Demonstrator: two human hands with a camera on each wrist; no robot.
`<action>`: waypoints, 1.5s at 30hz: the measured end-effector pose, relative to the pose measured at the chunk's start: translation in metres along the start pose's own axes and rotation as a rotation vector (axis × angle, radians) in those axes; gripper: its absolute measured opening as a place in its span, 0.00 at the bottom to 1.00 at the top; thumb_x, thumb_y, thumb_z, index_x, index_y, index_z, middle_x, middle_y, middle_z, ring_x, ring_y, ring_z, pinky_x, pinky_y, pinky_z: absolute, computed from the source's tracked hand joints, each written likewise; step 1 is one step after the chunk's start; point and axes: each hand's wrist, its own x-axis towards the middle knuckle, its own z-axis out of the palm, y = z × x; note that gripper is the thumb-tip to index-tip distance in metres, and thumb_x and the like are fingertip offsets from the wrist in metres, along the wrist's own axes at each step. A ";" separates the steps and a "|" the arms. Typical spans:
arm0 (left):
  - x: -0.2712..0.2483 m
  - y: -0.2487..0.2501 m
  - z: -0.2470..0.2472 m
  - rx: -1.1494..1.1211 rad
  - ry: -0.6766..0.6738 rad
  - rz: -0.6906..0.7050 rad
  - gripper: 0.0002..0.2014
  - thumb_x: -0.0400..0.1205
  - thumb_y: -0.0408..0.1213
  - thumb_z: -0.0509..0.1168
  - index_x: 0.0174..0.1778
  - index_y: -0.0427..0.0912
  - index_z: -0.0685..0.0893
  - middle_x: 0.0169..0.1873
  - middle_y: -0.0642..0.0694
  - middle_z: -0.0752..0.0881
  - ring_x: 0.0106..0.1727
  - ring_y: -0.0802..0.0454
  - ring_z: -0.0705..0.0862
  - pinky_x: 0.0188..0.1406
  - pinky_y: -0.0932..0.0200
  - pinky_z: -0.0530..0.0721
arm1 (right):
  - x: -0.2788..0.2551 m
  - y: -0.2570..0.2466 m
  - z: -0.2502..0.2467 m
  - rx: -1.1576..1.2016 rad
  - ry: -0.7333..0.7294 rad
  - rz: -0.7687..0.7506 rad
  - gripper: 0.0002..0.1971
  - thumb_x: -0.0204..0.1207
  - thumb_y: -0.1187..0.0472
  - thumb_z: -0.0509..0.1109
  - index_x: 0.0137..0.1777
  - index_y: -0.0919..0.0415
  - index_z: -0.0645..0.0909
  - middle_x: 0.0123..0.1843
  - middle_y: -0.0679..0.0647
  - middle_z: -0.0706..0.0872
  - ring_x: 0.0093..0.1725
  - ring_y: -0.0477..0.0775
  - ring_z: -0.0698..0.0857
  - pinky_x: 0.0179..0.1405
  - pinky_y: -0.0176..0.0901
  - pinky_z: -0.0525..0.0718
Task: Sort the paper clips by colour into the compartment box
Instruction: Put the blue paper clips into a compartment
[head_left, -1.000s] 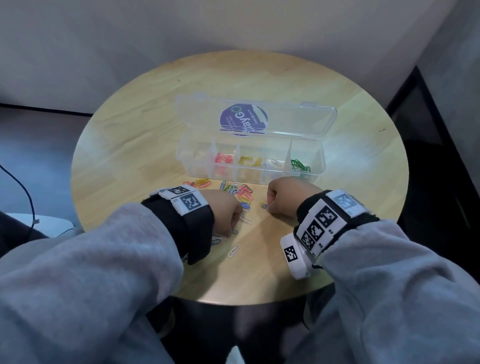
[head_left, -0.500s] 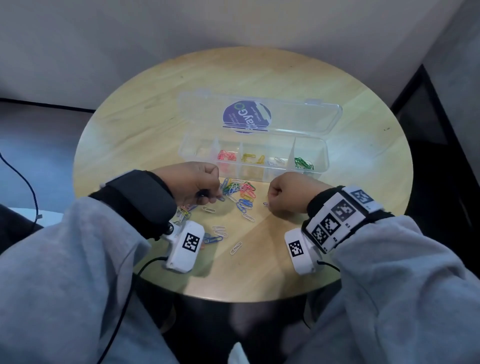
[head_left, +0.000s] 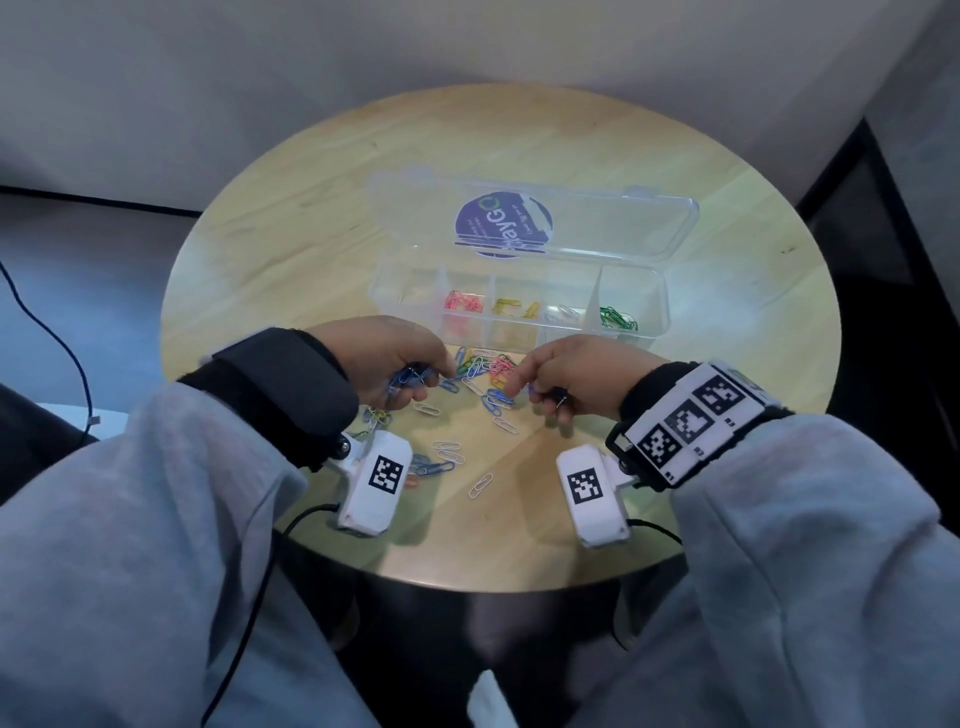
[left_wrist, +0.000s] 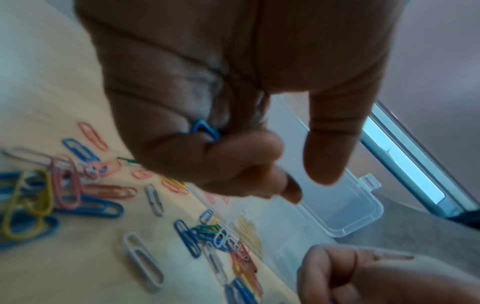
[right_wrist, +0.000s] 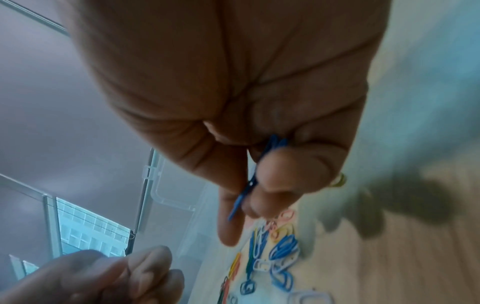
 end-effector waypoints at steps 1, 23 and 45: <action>0.001 -0.001 -0.001 0.058 0.015 0.002 0.10 0.80 0.30 0.62 0.32 0.40 0.77 0.24 0.48 0.74 0.14 0.59 0.72 0.14 0.72 0.67 | 0.001 0.000 0.002 0.002 -0.006 0.002 0.17 0.77 0.77 0.52 0.37 0.63 0.80 0.27 0.55 0.75 0.21 0.47 0.74 0.15 0.33 0.73; -0.002 -0.022 0.024 1.162 0.073 -0.007 0.05 0.73 0.34 0.68 0.40 0.49 0.85 0.32 0.52 0.82 0.38 0.51 0.80 0.30 0.65 0.73 | -0.010 -0.006 0.026 -0.897 0.151 0.056 0.03 0.73 0.58 0.72 0.44 0.54 0.81 0.39 0.48 0.81 0.38 0.49 0.79 0.30 0.34 0.73; -0.007 -0.002 -0.006 -0.206 -0.044 0.041 0.13 0.80 0.26 0.54 0.38 0.43 0.81 0.25 0.49 0.72 0.18 0.60 0.70 0.15 0.72 0.68 | 0.003 0.001 0.010 0.079 0.022 -0.024 0.13 0.75 0.79 0.61 0.46 0.61 0.80 0.25 0.56 0.75 0.25 0.53 0.72 0.25 0.40 0.72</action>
